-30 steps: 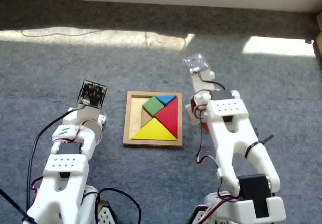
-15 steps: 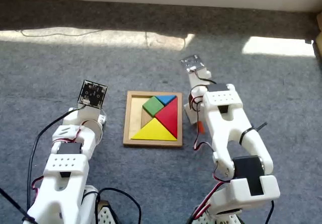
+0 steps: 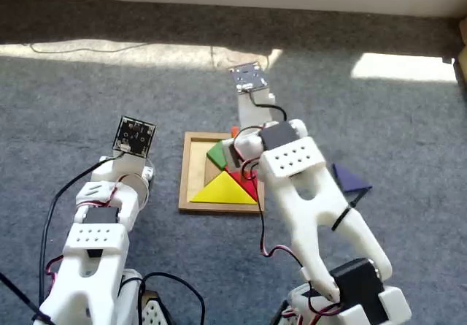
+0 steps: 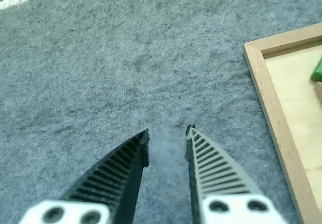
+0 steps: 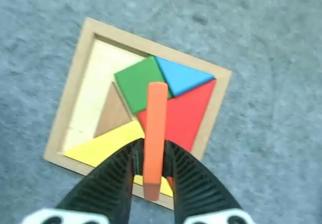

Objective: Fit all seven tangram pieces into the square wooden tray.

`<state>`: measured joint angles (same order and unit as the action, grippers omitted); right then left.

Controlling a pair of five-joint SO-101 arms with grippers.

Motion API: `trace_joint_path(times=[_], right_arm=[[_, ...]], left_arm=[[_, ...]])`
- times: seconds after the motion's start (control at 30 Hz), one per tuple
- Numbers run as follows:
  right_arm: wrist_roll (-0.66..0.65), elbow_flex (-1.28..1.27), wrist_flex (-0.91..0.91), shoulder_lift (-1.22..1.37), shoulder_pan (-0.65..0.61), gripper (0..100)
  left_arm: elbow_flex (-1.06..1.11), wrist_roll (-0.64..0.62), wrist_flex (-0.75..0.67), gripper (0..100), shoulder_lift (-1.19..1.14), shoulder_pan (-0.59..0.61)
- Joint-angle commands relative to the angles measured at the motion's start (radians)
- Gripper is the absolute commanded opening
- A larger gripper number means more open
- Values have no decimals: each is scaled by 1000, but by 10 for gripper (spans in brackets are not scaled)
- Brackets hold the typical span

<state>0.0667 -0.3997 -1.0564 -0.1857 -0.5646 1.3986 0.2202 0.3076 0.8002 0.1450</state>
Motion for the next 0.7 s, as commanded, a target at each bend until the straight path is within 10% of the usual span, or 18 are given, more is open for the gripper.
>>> trace_joint_path(times=[0.0, 0.67], right_arm=[[126, 58, 105, 39, -82, 6], [336, 58, 397, 292, -213, 10]], left_arm=[[-2, -2, 0, 134, 27, 12], [-12, -6, -2, 133, 27, 111]])
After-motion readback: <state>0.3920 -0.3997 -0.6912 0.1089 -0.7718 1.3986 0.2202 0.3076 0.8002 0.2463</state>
